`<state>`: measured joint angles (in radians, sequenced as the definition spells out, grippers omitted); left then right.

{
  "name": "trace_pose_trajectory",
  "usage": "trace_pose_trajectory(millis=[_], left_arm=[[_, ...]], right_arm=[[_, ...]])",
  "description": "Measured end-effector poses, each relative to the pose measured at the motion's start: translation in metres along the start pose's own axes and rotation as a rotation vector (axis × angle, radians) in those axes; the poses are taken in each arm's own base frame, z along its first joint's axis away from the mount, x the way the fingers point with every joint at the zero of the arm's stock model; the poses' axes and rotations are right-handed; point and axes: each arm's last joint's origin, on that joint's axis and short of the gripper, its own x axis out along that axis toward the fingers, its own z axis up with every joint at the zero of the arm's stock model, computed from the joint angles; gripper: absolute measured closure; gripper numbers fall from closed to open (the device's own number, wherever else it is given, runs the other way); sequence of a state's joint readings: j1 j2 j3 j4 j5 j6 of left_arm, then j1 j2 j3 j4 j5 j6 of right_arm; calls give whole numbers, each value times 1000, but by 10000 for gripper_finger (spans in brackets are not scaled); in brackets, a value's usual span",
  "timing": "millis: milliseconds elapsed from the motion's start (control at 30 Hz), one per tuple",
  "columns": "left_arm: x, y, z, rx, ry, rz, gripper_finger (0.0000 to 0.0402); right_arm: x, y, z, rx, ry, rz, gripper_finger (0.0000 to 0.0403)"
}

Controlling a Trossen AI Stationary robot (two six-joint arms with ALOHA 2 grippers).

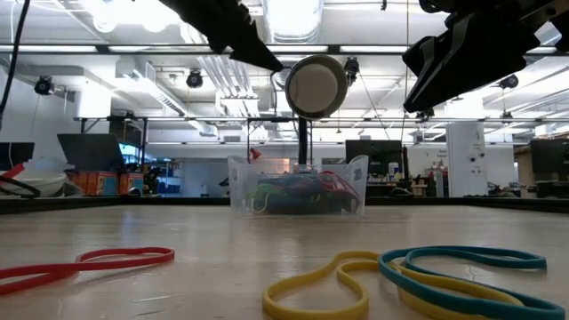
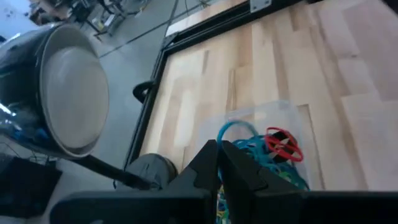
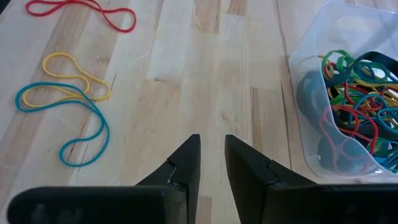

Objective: Pick and place rubber bands into bin
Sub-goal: Put the blue rubber band into the transparent bin

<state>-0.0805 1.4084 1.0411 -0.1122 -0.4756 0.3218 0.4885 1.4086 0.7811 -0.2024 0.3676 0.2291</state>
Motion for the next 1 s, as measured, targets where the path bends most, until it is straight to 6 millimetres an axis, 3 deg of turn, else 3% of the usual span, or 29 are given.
trace_pose_trajectory(millis=[233, 600, 1000], left_arm=[[19, 11, -16, -19, 38, -66, 402], [54, -3, -40, 7, 156, -124, 402], [56, -3, -42, -50, 155, -160, 400]], right_arm=[[0, 0, 0, -1, 1, 0, 335], [0, 0, -1, -2, 4, -1, 335], [0, 0, -1, -3, 4, -1, 335]])
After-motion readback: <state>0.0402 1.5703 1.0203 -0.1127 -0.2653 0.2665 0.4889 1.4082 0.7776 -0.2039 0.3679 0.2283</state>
